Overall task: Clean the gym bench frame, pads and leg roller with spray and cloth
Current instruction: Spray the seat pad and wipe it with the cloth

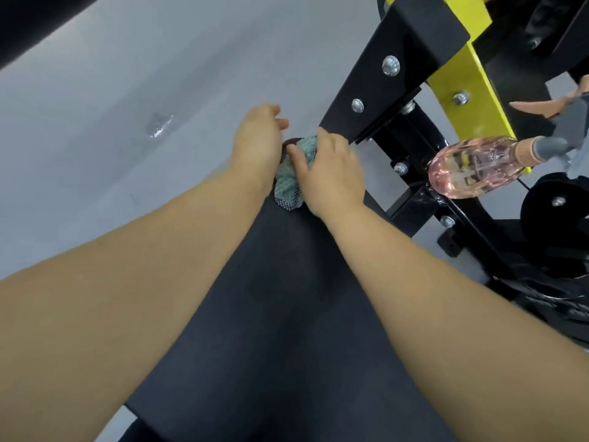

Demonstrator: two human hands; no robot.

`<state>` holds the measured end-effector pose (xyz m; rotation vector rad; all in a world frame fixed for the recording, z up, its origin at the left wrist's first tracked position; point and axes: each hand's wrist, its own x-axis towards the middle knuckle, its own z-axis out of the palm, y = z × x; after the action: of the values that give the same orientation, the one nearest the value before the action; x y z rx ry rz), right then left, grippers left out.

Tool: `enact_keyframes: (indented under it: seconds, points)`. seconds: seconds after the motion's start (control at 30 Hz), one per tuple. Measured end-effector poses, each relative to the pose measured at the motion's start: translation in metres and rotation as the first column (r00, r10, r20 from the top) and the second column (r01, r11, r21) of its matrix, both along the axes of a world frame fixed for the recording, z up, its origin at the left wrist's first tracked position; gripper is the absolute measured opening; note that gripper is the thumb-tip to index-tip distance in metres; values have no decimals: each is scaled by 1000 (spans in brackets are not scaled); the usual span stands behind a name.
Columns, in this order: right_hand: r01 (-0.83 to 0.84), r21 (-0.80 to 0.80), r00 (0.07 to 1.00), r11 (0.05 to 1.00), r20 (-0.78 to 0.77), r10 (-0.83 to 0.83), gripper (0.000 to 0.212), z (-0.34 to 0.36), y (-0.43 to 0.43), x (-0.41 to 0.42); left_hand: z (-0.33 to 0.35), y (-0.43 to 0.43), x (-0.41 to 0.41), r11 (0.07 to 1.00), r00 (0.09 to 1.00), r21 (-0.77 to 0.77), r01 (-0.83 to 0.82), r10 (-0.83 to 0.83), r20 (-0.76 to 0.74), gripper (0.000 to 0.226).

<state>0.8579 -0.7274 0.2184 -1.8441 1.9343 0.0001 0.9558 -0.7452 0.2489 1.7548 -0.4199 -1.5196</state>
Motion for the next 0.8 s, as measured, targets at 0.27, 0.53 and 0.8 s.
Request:
enact_keyframes:
  seconds: [0.27, 0.53, 0.8]
  points:
    - [-150, 383, 984, 911, 151, 99, 32, 26, -39, -58, -7, 77, 0, 767, 549, 160, 621, -571, 610, 47]
    - [60, 419, 996, 906, 34, -82, 61, 14, -43, -13, -12, 81, -1, 686, 453, 205, 698, -644, 616, 57]
    - [107, 233, 987, 967, 88, -131, 40, 5, -20, -46, -7, 84, -11, 652, 340, 304, 694, -670, 660, 59]
